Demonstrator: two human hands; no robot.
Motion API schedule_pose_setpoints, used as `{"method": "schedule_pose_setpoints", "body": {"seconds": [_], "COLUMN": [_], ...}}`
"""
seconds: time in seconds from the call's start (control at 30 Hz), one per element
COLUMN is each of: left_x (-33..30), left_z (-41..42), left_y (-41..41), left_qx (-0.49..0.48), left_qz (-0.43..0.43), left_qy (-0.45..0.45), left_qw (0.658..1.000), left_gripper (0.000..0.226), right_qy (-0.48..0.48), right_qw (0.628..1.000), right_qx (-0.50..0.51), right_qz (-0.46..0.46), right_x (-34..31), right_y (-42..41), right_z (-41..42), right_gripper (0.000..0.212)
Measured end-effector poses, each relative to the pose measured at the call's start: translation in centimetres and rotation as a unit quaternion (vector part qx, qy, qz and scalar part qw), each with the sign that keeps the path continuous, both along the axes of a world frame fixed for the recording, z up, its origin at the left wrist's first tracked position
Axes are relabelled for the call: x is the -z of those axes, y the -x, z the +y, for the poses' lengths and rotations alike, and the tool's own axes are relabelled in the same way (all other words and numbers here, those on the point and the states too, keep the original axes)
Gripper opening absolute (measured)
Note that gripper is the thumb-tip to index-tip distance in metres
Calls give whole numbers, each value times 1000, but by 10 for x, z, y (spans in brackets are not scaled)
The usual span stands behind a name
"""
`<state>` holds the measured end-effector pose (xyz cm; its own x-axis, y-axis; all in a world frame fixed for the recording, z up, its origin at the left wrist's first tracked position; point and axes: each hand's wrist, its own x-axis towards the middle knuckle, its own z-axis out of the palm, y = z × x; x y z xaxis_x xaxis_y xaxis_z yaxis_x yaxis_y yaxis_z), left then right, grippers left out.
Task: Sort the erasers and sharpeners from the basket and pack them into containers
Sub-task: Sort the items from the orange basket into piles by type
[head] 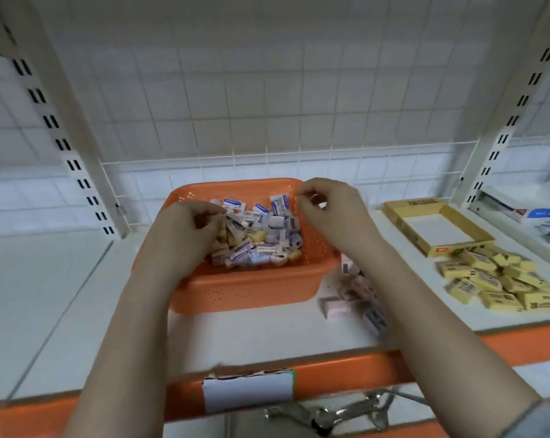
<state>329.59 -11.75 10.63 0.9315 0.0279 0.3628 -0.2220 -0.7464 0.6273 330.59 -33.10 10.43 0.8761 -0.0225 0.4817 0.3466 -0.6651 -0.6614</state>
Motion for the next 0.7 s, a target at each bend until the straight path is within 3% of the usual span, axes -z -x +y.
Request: {"method": "schedule_pose_setpoints", "body": {"seconds": [0.1,0.23,0.3,0.37,0.5,0.7], "left_x": [9,12,11,10,12,9], "left_z": [6,3,2,3,3,5], "left_y": [-2,1,2,2,0,-2], "left_qx": [-16,-15,-16,-12,-12,26], "left_qz": [17,35,56,73,77,76], "left_qy": [0,-25,-39,-41,-47,-52], "left_qw": [1000,999,998,996,996,995], "left_gripper": [19,21,22,21,21,20], "right_qy": [168,455,523,554,557,559], "right_qw": [982,860,811,784,790,814], "right_qx": [-32,-60,-68,-76,-78,-48], "right_qz": [85,223,253,269,245,150], "right_x": [-5,4,8,9,9,2], "right_y": [-30,-66,-76,-81,-80,-74], "right_z": [22,38,43,45,43,37], "right_gripper": [19,26,32,40,43,18]}}
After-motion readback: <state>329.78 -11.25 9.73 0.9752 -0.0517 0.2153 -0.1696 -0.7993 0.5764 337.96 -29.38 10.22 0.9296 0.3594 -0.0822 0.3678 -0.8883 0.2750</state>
